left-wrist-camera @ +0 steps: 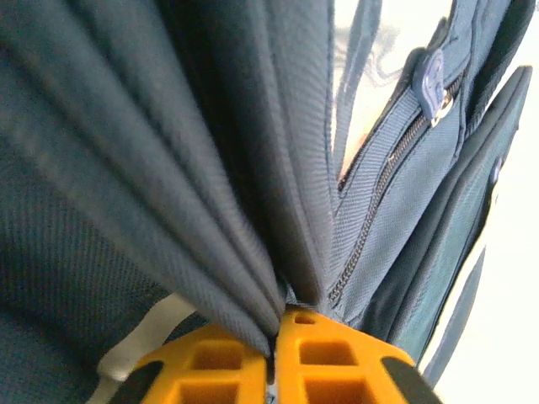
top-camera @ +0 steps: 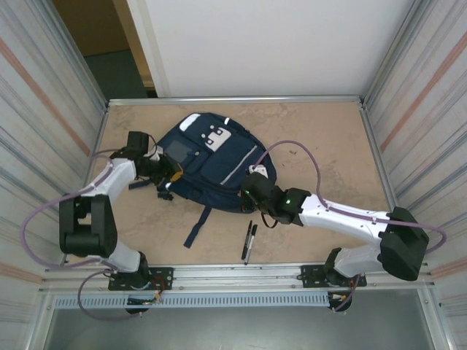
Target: Pack books, pencil case, and school supplies into a backpack
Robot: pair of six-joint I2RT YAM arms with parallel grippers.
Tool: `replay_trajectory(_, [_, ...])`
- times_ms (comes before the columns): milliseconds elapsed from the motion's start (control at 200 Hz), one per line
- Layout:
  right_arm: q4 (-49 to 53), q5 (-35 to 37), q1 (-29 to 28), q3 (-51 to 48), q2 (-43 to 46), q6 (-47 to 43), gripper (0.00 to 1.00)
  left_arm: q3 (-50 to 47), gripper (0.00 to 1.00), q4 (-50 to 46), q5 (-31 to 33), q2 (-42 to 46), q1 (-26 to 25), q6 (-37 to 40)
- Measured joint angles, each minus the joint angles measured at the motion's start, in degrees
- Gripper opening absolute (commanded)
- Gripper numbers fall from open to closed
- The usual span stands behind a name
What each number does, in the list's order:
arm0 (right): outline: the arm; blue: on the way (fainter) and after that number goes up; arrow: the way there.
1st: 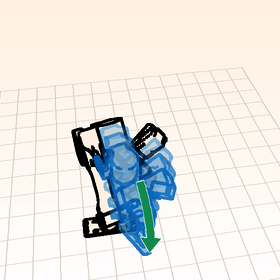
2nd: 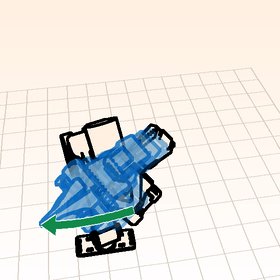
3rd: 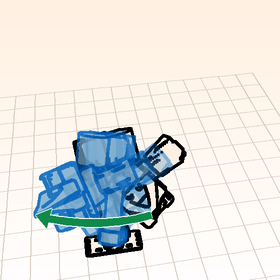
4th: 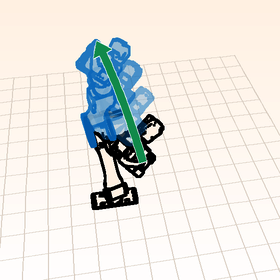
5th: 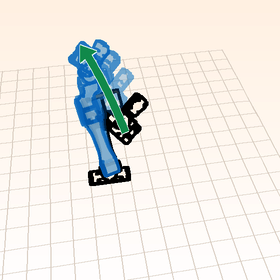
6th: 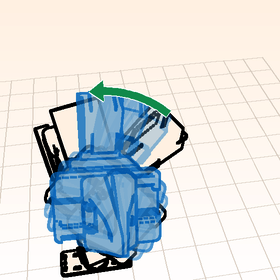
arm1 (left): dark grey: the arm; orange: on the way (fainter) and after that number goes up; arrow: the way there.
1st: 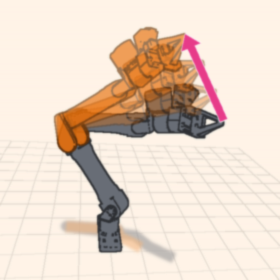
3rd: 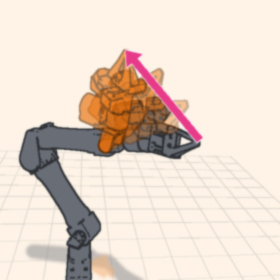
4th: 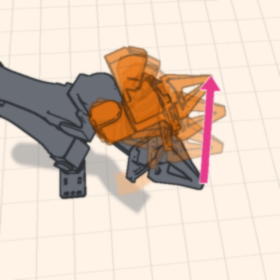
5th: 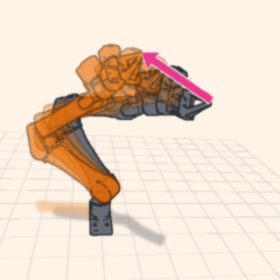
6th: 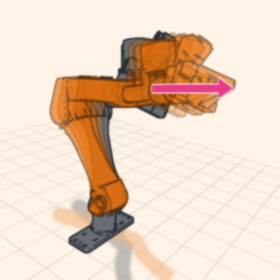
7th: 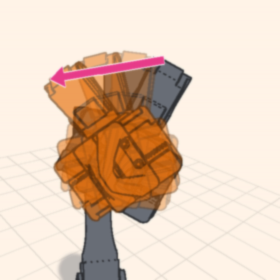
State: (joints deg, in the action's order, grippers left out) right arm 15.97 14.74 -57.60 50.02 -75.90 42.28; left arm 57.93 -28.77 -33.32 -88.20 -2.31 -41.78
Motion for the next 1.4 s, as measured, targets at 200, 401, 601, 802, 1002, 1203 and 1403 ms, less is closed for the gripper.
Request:
replay_trajectory(200, [-2.8, -5.0, 0.4, 8.5, -10.3, -2.5, 0.00, 2.3, 0.54, 0.8, 3.2, -0.4, 1.1, -0.6])
replay_trajectory(401, [-5.4, -7.6, 0.5, 12.4, -14.3, -3.4, 0.00, -12.2, 0.58, 2.5, 3.9, 15.2, -0.2, -8.2])
replay_trajectory(601, [-3.5, -10.6, 1.8, 12.2, -14.2, -4.0, 0.09, -18.4, 0.58, 4.6, 7.8, 21.9, -10.6, -16.1])
replay_trajectory(802, [2.0, -13.2, 3.1, 11.6, -13.9, -5.9, 0.21, -17.3, 0.55, 8.4, 12.0, 17.9, -15.1, -18.3])
replay_trajectory(1002, [3.3, -13.6, 3.3, 9.7, -13.3, -5.6, 0.22, -14.3, 0.48, 10.3, 14.6, 11.8, -16.0, -19.0])
replay_trajectory(1203, [3.0, -13.4, 3.2, 9.0, -13.1, -5.2, 0.27, -13.4, 0.50, 12.6, 15.8, 9.3, -17.0, -20.7])
replay_trajectory(1403, [2.9, -12.3, 3.2, 8.3, -12.5, -4.9, 0.32, -12.9, 0.56, 15.8, 18.9, 8.2, -21.4, -23.1])
